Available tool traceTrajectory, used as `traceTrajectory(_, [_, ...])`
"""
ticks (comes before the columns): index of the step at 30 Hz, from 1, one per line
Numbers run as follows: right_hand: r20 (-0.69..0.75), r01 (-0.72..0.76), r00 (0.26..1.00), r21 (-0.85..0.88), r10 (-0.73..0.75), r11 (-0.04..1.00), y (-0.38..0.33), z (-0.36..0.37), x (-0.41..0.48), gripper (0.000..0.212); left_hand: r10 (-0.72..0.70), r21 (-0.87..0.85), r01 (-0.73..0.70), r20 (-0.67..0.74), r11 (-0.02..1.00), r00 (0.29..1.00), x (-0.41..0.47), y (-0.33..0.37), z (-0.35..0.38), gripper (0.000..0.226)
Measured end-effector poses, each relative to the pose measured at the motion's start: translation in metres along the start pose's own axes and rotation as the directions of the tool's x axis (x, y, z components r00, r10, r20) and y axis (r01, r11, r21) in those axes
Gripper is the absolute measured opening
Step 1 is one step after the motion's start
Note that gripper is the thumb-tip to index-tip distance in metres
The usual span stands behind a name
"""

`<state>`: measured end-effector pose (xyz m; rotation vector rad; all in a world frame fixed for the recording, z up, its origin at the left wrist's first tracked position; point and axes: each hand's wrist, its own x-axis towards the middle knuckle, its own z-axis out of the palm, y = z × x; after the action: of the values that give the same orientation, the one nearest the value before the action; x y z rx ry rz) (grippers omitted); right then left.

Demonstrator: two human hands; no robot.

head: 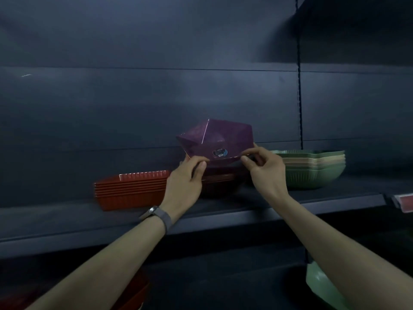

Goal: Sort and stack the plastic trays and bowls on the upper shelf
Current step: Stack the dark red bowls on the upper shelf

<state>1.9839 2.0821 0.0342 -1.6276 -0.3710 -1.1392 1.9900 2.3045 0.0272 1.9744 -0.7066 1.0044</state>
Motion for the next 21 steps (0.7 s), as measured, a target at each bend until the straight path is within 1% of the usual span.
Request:
traceTrajectory(5, [0.054, -0.06, 0.997, -0.042, 0.062, 0.997, 0.02, -0.001, -0.001, 0.008, -0.074, 0.055, 0.07, 0.077, 0.996, 0.994, 0.003, -0.009, 0.014, 0.026])
traceTrajectory(10, [0.105, -0.125, 0.985, -0.137, 0.14, 0.983, 0.03, 0.004, 0.003, 0.004, -0.16, 0.101, 0.147, 0.131, 0.984, 0.978, 0.003, -0.014, 0.015, 0.022])
traceTrajectory(15, [0.145, -0.16, 0.972, -0.178, 0.187, 0.971, 0.031, 0.005, 0.002, 0.007, -0.14, 0.14, 0.127, 0.087, 0.982, 0.986, 0.002, -0.016, 0.016, 0.019])
traceTrajectory(18, [0.134, -0.154, 0.975, -0.178, 0.178, 0.972, 0.032, 0.003, 0.001, 0.007, -0.11, 0.158, 0.099, 0.065, 0.982, 0.992, 0.001, -0.019, 0.016, 0.019])
traceTrajectory(21, [0.129, -0.14, 0.978, -0.192, 0.166, 0.971, 0.032, 0.002, -0.002, 0.005, -0.126, 0.16, 0.115, 0.059, 0.98, 0.99, 0.0, -0.021, 0.016, 0.019])
